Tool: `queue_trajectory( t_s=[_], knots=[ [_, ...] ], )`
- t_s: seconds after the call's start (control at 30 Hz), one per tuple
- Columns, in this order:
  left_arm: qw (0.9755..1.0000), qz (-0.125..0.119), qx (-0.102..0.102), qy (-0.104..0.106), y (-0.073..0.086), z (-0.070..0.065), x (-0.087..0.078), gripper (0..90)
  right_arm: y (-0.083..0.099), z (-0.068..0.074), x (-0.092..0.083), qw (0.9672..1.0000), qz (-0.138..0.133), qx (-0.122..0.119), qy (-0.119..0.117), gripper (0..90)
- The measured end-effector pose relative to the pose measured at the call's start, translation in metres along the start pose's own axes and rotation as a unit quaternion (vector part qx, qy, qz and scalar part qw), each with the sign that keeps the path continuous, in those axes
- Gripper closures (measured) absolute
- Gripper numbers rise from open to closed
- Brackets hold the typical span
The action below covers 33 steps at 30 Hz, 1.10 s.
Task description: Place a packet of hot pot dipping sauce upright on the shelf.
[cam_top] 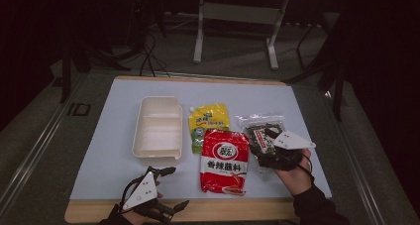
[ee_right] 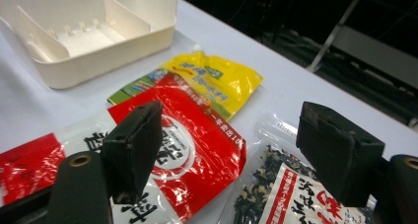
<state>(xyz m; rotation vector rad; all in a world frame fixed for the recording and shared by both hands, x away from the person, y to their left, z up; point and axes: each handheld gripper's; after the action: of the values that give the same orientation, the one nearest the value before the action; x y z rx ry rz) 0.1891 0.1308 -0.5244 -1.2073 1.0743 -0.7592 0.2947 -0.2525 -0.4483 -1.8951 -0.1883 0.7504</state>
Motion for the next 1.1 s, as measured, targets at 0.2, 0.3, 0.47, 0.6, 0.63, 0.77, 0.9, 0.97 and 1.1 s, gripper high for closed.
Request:
queue_trajectory(
  t_s=[0.2,0.3,0.47,0.6,0.63,0.77,0.9,0.97,1.1],
  knots=[
    [1.0,-0.004,-0.008,0.0,0.0,0.001,0.0,2.7,-0.003,-0.008,0.021,0.9997,0.017,0.015,-0.007,24.1],
    [0.9999,-0.008,-0.015,0.002,0.0,0.003,-0.001,2.7,-0.003,-0.011,0.03,0.9993,0.024,0.027,-0.013,22.9],
    [0.9998,-0.008,-0.021,-0.002,0.0,0.004,-0.002,2.7,0.001,-0.017,0.047,0.9984,0.042,0.033,-0.021,24.1],
    [0.9999,-0.005,-0.016,-0.001,0.0,0.003,-0.001,2.7,0.003,-0.018,0.058,0.9973,0.056,0.037,-0.027,22.8],
    [0.9999,-0.003,-0.016,0.0,0.001,0.003,-0.001,2.7,0.004,-0.019,0.061,0.9972,0.058,0.039,-0.027,22.5],
    [0.9999,-0.002,-0.014,0.002,0.0,0.003,0.0,2.7,0.006,-0.021,0.072,0.9959,0.075,0.043,-0.029,22.9],
    [0.9999,-0.001,-0.014,0.002,0.001,0.003,0.0,2.7,0.01,-0.024,0.082,0.9948,0.083,0.05,-0.029,25.6],
    [0.9999,-0.001,-0.013,0.003,0.001,0.003,0.0,2.7,0.012,-0.025,0.086,0.994,0.092,0.05,-0.03,27.1],
    [0.9999,0.0,-0.012,0.005,0.001,0.003,0.0,2.7,0.016,-0.024,0.094,0.9928,0.106,0.048,-0.031,31.3]
  ],
)
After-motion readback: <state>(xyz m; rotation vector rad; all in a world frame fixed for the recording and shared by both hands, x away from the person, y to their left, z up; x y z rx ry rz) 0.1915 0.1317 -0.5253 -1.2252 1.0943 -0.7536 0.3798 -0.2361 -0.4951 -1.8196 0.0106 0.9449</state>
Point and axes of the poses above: each handheld gripper's, and its own axes: x roughly forward along the jaws, y roughly out of its underside, z roughly to its left, and after that the axes turned 9 degrees about y, right-handed
